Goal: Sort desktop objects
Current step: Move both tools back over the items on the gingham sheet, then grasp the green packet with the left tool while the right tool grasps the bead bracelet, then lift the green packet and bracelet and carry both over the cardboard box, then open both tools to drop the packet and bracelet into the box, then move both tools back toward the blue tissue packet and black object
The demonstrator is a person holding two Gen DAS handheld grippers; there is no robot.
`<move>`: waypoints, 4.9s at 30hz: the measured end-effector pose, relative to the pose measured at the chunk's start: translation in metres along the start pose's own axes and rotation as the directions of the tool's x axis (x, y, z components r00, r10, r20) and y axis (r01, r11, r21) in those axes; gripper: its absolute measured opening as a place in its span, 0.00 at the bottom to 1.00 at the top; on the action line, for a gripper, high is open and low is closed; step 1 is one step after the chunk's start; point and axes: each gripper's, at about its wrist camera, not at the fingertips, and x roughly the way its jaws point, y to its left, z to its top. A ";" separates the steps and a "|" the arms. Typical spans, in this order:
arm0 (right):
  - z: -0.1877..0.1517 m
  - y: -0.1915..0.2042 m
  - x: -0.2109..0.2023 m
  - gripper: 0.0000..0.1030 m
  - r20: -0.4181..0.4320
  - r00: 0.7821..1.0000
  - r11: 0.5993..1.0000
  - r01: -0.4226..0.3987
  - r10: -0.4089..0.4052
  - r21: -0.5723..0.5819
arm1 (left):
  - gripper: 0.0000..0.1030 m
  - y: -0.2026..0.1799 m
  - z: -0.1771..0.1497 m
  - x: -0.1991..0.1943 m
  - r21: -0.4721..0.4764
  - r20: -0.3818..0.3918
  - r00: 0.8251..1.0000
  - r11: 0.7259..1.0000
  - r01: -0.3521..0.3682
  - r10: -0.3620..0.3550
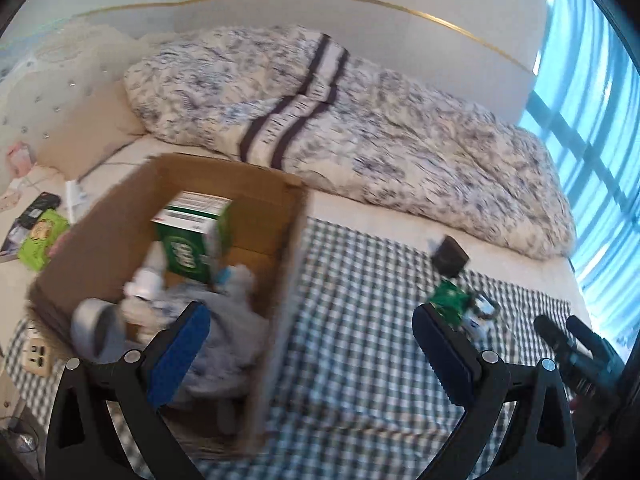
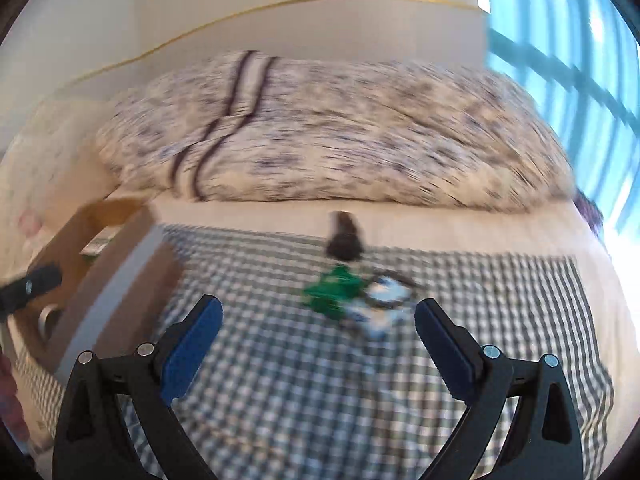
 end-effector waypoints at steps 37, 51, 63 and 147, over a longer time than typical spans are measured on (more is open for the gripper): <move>-0.009 -0.123 0.181 0.42 -0.247 0.969 0.947 0.085 -0.006 0.309 | 1.00 -0.170 -0.033 0.248 0.164 -0.267 0.937 0.947 0.277 -0.228; 0.000 -0.094 0.138 0.11 -0.113 0.987 0.982 0.133 -0.118 0.133 | 0.29 -0.169 -0.035 0.226 0.280 -0.203 0.964 0.934 0.223 -0.170; 0.006 -0.053 0.055 0.11 -0.045 0.997 0.998 0.056 -0.055 0.019 | 0.28 -0.140 -0.019 0.115 0.198 -0.111 0.976 0.958 0.207 -0.188; 0.032 0.242 -0.025 0.63 -0.026 0.940 0.909 -0.335 0.339 -0.250 | 1.00 0.132 0.012 -0.032 -0.149 0.050 0.996 0.986 -0.072 0.080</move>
